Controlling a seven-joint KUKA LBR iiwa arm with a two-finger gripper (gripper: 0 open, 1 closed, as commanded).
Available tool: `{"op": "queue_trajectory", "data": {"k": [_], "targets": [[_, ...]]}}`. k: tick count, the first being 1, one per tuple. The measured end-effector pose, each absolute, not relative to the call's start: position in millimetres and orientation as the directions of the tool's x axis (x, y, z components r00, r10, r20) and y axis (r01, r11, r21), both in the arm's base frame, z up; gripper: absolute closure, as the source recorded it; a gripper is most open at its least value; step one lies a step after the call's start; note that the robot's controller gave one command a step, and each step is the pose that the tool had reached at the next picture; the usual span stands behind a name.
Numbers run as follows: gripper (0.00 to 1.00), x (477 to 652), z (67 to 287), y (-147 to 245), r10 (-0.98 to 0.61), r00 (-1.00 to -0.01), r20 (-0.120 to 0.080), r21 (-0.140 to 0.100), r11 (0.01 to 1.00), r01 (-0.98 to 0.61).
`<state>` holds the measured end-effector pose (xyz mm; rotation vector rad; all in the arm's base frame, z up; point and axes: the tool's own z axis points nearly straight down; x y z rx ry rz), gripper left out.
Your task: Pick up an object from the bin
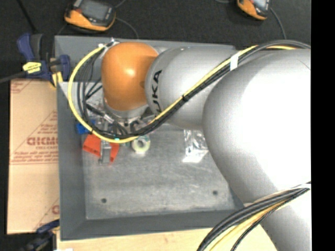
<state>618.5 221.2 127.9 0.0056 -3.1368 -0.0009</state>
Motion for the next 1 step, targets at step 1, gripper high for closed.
{"op": "queue_trajectory", "data": {"k": [1], "targets": [[0.00, 605.1, 71.0, 194.8, 0.099, -0.995, -0.008, 0.004, 0.995, 0.099]]}}
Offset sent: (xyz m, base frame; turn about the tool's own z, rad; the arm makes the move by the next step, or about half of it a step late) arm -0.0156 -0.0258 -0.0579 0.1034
